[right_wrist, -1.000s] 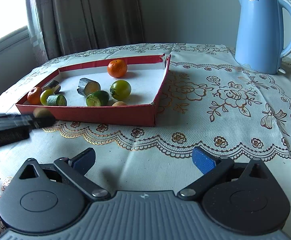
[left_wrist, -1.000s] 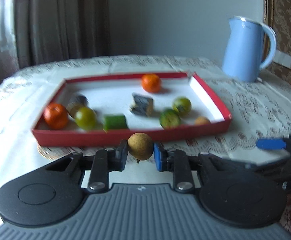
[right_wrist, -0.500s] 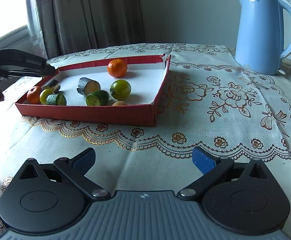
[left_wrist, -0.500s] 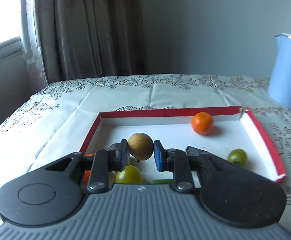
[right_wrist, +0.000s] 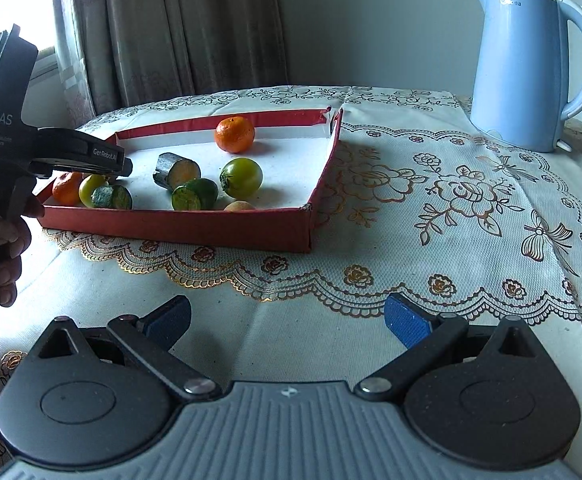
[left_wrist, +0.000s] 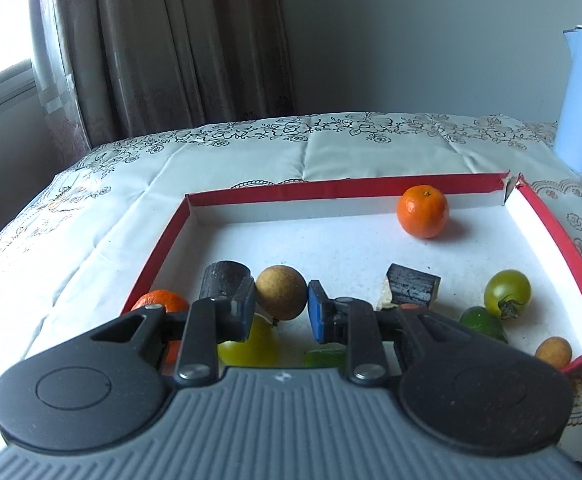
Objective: Organize fruits
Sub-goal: 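Carry the kiwi into the red lid and open the left tool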
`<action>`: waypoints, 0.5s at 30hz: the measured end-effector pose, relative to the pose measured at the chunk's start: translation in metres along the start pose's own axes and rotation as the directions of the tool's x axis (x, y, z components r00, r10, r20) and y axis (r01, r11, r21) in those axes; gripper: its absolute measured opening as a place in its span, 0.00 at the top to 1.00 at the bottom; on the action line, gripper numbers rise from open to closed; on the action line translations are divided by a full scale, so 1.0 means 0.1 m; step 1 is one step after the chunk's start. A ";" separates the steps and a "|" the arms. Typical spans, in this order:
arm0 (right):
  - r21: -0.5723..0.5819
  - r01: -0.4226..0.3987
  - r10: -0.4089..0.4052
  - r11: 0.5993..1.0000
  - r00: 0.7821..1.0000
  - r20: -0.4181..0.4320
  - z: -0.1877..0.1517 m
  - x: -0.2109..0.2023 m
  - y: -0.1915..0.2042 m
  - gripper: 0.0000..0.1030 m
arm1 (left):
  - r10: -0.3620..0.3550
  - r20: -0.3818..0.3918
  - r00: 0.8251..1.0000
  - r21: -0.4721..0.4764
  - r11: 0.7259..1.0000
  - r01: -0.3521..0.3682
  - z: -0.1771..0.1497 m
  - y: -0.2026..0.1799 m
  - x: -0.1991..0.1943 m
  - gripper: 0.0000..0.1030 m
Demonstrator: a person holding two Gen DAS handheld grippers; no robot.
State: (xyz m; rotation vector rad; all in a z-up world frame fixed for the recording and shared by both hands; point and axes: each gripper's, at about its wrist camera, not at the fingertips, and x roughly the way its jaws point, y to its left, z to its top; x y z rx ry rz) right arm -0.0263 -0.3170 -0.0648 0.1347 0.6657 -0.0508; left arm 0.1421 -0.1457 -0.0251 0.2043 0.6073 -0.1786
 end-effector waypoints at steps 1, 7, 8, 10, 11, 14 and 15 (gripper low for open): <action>-0.001 0.001 -0.001 1.000 1.000 0.000 0.00 0.00 0.00 0.00 | 0.000 0.002 1.000 0.001 1.000 0.000 0.00 -0.01 0.01 0.75; -0.002 0.002 -0.002 1.000 1.000 -0.001 0.00 0.01 0.00 0.00 | -0.007 0.012 1.000 -0.005 1.000 0.007 0.00 -0.01 0.02 0.70; -0.002 0.002 -0.002 1.000 1.000 -0.001 0.00 0.01 0.00 0.00 | -0.009 0.012 1.000 -0.006 1.000 0.009 0.00 -0.01 0.01 0.69; -0.002 0.002 -0.002 1.000 1.000 0.000 0.00 0.01 0.00 0.00 | -0.013 0.013 1.000 -0.008 1.000 0.014 0.01 -0.02 0.01 0.65; -0.002 0.002 -0.002 1.000 1.000 -0.001 0.00 0.01 0.00 0.00 | -0.016 0.013 1.000 -0.008 1.000 0.016 0.00 -0.02 0.00 0.63; -0.002 0.001 -0.001 1.000 1.000 0.000 0.00 0.01 0.00 0.00 | -0.023 0.015 1.000 -0.011 1.000 0.023 -0.01 -0.01 -0.03 0.62; -0.001 0.000 0.000 1.000 1.000 0.000 0.00 0.01 0.00 0.00 | -0.025 0.017 1.000 -0.016 1.000 0.026 -0.01 0.00 -0.06 0.60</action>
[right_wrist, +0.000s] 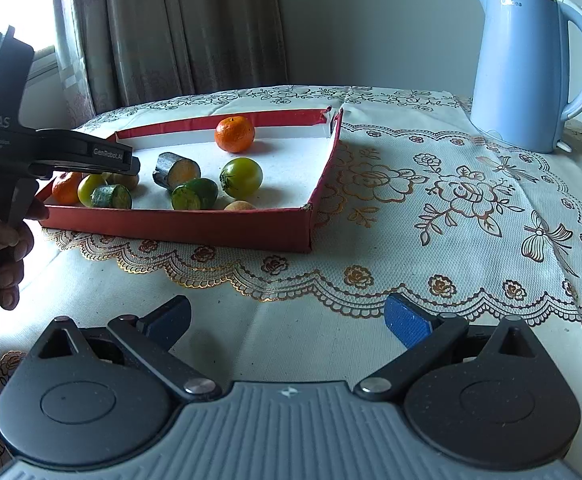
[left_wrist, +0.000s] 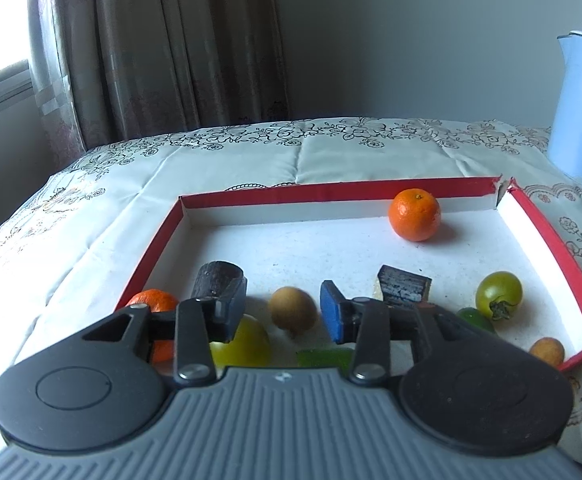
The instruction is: Organize fruits
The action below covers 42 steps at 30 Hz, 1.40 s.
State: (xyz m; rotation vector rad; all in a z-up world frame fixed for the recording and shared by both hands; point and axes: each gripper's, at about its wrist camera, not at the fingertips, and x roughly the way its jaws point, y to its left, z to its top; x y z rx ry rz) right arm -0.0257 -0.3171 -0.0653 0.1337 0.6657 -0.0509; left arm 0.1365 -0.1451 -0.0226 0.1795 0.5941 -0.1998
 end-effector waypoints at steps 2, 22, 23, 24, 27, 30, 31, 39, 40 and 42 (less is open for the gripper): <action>0.001 -0.001 0.001 1.000 1.000 0.001 0.00 0.00 0.00 0.00 | 0.021 0.021 1.000 -0.005 1.000 -0.021 -0.02 0.02 -0.10 0.33; -0.080 0.191 -0.177 0.978 0.972 0.152 0.01 -0.23 0.26 0.00 | 0.183 0.178 0.967 -0.005 0.983 -0.185 -0.83 0.52 -1.39 0.00; -0.102 0.209 -0.192 0.972 0.968 0.161 0.01 -0.25 0.32 0.00 | 0.202 0.172 0.964 -0.003 0.979 -0.204 -0.85 0.54 -1.41 0.00; -0.121 0.223 -0.202 0.967 0.966 0.163 0.01 -0.27 0.38 0.00 | 0.212 0.163 0.964 -0.007 0.977 -0.214 -0.86 0.55 -1.42 0.00; -0.154 0.206 -0.180 0.966 0.970 0.166 0.01 -0.32 0.55 0.00 | 0.189 0.136 0.973 -0.046 0.982 -0.184 -0.90 0.67 -1.47 0.00; -0.163 0.186 -0.156 0.969 0.971 0.181 0.00 -0.40 0.70 0.00 | 0.159 0.126 0.979 -0.091 0.985 -0.148 -0.92 0.80 -1.54 0.00; -0.168 0.179 -0.147 0.969 0.972 0.186 0.00 -0.43 0.74 0.00 | 0.153 0.121 0.981 -0.100 0.985 -0.141 -0.93 0.83 -1.55 0.00; -0.222 0.158 -0.113 0.962 0.973 0.203 -0.03 -0.55 1.08 0.00 | 0.145 0.130 0.981 -0.141 0.982 -0.127 -0.95 1.01 -1.70 0.00; -0.229 0.157 -0.110 0.961 0.972 0.206 -0.04 -0.56 1.11 0.00 | 0.147 0.130 0.981 -0.143 0.981 -0.129 -0.95 1.02 -1.71 0.00; -0.238 0.155 -0.105 0.959 0.972 0.210 -0.04 -0.58 1.16 0.00 | 0.149 0.130 0.980 -0.144 0.981 -0.130 -0.96 1.04 -1.71 0.00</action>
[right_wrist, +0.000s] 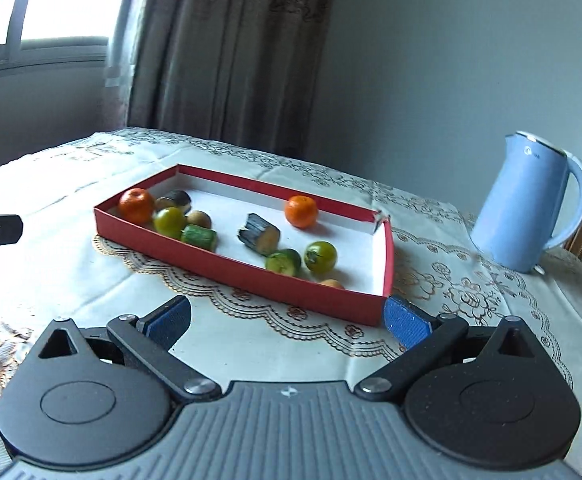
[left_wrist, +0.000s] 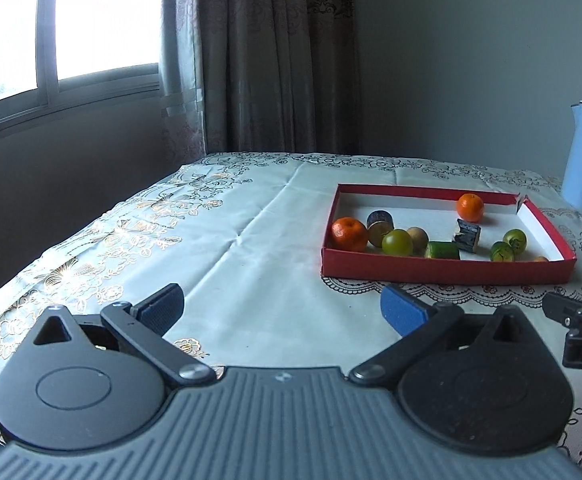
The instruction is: Organize fruits
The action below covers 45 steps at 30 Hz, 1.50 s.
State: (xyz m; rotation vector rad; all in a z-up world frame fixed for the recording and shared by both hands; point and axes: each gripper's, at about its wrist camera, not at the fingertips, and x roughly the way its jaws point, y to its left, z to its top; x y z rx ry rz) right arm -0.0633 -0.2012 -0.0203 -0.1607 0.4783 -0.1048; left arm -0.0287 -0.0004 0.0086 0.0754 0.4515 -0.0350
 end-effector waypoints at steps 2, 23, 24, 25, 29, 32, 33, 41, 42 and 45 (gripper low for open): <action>-0.002 -0.008 0.008 1.000 1.000 0.003 0.01 -0.02 0.03 0.00 | 0.005 0.003 1.000 0.000 1.000 -0.005 -0.01 0.01 0.00 0.00; 0.024 -0.026 0.027 0.999 1.000 -0.005 0.01 0.01 0.08 0.00 | 0.005 -0.045 0.999 -0.023 1.000 -0.006 -0.02 0.01 0.16 0.00; 0.027 -0.027 0.028 0.999 1.000 -0.007 0.00 0.02 0.08 0.00 | 0.004 -0.051 0.999 -0.027 1.000 -0.005 -0.02 0.01 0.17 0.00; 0.030 -0.028 0.029 0.999 1.000 -0.009 0.00 0.03 0.09 0.00 | 0.003 -0.056 0.998 -0.029 1.000 -0.005 -0.03 0.02 0.19 0.00; 0.038 -0.032 0.032 0.999 0.999 -0.017 -0.02 0.06 0.11 0.00 | 0.006 -0.067 0.998 -0.026 1.000 -0.008 -0.04 0.01 0.23 0.00; 0.042 -0.038 0.039 0.998 0.999 -0.022 -0.03 0.08 0.13 0.00 | 0.011 -0.075 0.997 -0.028 1.000 -0.013 -0.05 0.01 0.26 0.00; 0.043 -0.040 0.041 0.998 0.999 -0.023 -0.03 0.09 0.14 0.00 | 0.011 -0.077 0.997 -0.030 0.999 -0.013 -0.05 0.02 0.27 0.00; 0.055 -0.045 0.047 0.997 0.998 -0.033 -0.04 0.15 0.16 0.00 | 0.015 -0.090 0.996 -0.030 0.999 -0.017 -0.07 0.02 0.34 0.00; 0.058 -0.045 0.047 0.997 0.998 -0.036 -0.04 0.16 0.16 0.00 | 0.016 -0.091 0.996 -0.029 0.999 -0.019 -0.07 0.02 0.35 0.00; 0.075 -0.043 0.046 0.996 0.998 -0.045 -0.05 0.22 0.15 0.00 | 0.016 -0.095 0.995 -0.028 0.999 -0.018 -0.07 0.02 0.39 0.00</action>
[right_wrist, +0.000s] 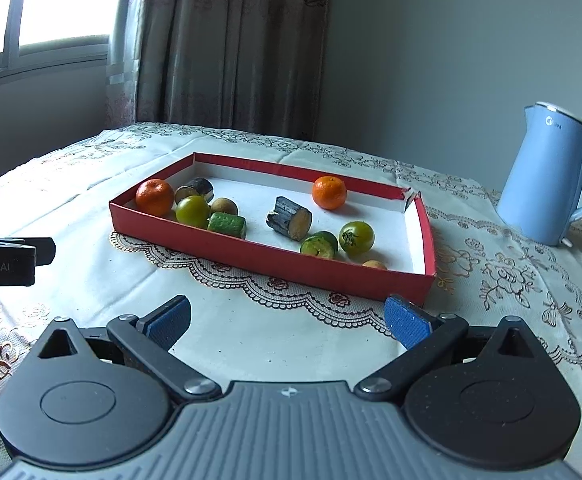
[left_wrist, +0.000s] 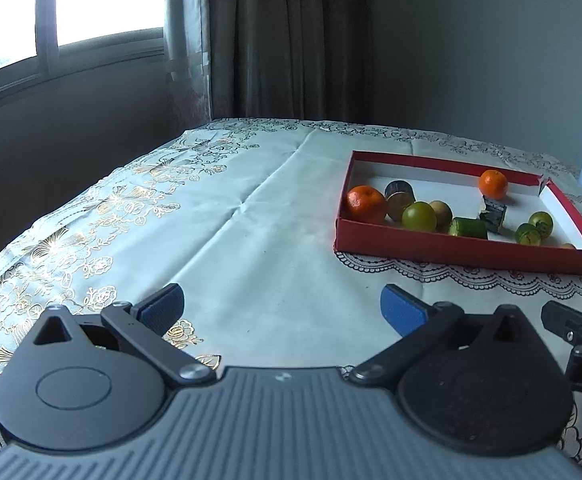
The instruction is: Organize fruits
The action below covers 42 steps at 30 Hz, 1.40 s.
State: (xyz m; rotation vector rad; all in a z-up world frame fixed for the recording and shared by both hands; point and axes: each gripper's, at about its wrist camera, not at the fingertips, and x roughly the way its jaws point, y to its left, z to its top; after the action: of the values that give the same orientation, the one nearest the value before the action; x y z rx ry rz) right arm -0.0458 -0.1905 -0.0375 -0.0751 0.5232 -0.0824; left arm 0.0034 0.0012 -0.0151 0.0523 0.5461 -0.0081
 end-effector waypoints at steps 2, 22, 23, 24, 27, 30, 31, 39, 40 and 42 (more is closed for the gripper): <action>0.013 0.001 -0.001 1.000 1.000 -0.007 -0.01 0.03 -0.01 0.00 | -0.003 -0.005 1.000 0.001 1.000 0.003 0.00 -0.01 0.02 0.00; 0.061 0.029 -0.024 0.998 0.997 -0.070 -0.04 0.23 -0.01 0.00 | -0.027 -0.061 0.998 0.002 1.000 0.027 -0.04 -0.06 0.23 0.00; 0.061 0.028 -0.024 0.998 0.997 -0.072 -0.04 0.23 -0.01 0.00 | -0.023 -0.062 0.998 0.001 1.000 0.023 -0.04 -0.06 0.23 0.00; 0.060 0.028 -0.024 0.998 0.997 -0.072 -0.04 0.23 -0.01 0.00 | -0.021 -0.063 0.998 -0.001 1.000 0.021 -0.03 -0.06 0.23 0.00; 0.059 0.027 -0.023 0.998 0.997 -0.070 -0.04 0.23 -0.01 0.00 | -0.021 -0.072 0.997 -0.019 1.000 0.019 -0.02 -0.03 0.23 0.00; 0.059 0.027 -0.023 0.998 0.997 -0.070 -0.04 0.23 0.00 0.00 | -0.023 -0.068 0.997 -0.027 0.999 0.021 -0.02 -0.01 0.21 0.00; 0.060 0.026 -0.022 0.998 0.997 -0.069 -0.04 0.23 0.00 0.00 | -0.021 -0.065 0.998 -0.027 0.999 0.019 -0.02 0.00 0.21 0.00; 0.057 0.025 -0.021 0.998 0.997 -0.068 -0.04 0.22 0.00 0.00 | -0.011 -0.039 0.999 0.002 1.000 0.012 -0.03 -0.03 0.18 0.00; 0.056 0.024 -0.021 0.998 0.998 -0.067 -0.04 0.22 0.00 0.00 | -0.010 -0.036 0.999 0.005 1.000 0.010 -0.03 -0.04 0.17 0.00; 0.056 0.024 -0.021 0.998 0.998 -0.067 -0.04 0.22 0.00 0.00 | -0.003 -0.030 1.000 0.015 1.000 0.004 -0.04 -0.05 0.17 0.00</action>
State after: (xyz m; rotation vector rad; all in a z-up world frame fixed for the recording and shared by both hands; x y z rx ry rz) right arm -0.0288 -0.1927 -0.0514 -0.0224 0.5859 -0.1221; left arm 0.0156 -0.0035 -0.0275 0.0659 0.5759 -0.0149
